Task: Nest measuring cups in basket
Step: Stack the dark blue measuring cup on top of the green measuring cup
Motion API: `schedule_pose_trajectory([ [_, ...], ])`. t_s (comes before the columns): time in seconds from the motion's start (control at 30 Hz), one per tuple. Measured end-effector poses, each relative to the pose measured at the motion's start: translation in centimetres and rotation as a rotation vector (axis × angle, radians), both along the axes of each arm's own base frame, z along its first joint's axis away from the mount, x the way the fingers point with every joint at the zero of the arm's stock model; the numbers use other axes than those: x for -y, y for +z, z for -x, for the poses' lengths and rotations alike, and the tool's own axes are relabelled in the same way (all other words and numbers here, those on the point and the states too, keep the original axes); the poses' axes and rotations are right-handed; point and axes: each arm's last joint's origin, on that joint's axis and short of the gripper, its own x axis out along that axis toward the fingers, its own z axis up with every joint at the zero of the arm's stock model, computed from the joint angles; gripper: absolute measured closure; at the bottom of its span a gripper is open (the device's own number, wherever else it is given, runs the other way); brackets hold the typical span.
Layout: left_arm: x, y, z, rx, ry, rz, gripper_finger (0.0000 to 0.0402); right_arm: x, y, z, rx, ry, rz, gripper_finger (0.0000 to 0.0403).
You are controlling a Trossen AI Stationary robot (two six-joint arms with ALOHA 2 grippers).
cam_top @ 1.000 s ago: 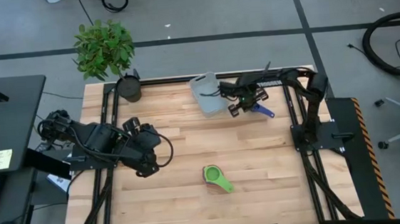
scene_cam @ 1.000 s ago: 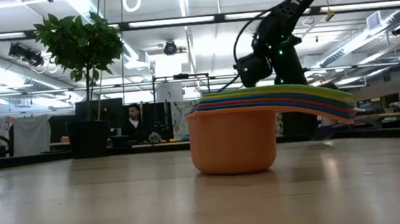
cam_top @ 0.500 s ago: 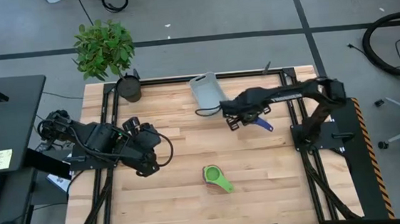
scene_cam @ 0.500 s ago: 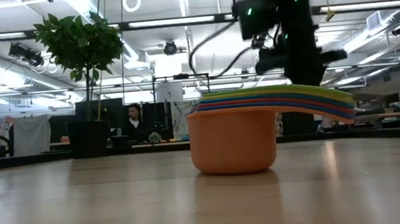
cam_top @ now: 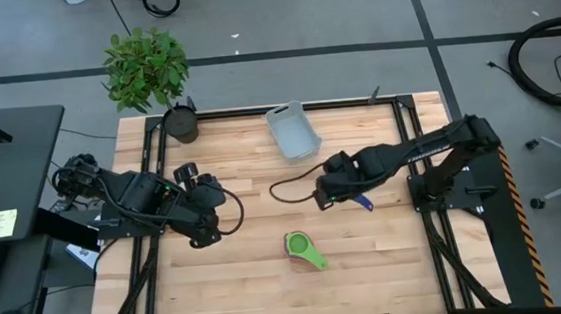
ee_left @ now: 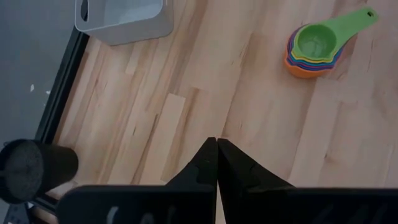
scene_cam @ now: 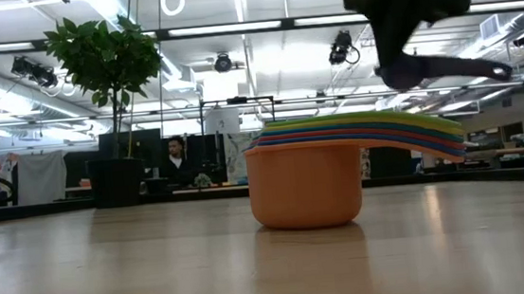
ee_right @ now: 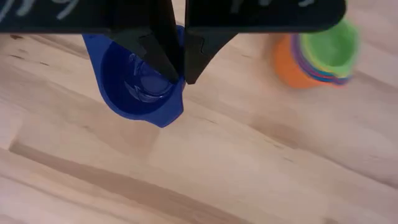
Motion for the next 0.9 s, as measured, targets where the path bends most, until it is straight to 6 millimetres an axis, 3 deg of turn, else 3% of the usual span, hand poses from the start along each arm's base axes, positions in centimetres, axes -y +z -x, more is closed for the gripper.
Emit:
schedule_pose_trajectory([
  [0.2, -0.4, 0.6, 0.7, 0.041, 0.018, -0.016, 0.0397, -2.8, 1.6, -2.8, 0.013, 0.078, 0.028, 0.0393],
  [0.47, -2.1, 3.1, 4.4, 0.169, 0.036, 0.043, 0.0397, -7.4, 1.8, -7.0, 0.046, 0.120, 0.029, 0.0393],
  [0.73, -3.0, 4.9, 8.2, 0.254, -0.058, 0.070, 0.0397, -11.3, 0.8, -10.5, 0.083, 0.005, -0.015, 0.0393],
  [0.9, -3.0, 5.2, 9.2, 0.269, -0.111, 0.073, 0.0397, -12.5, -1.3, -12.5, 0.036, -0.032, -0.014, 0.0393],
])
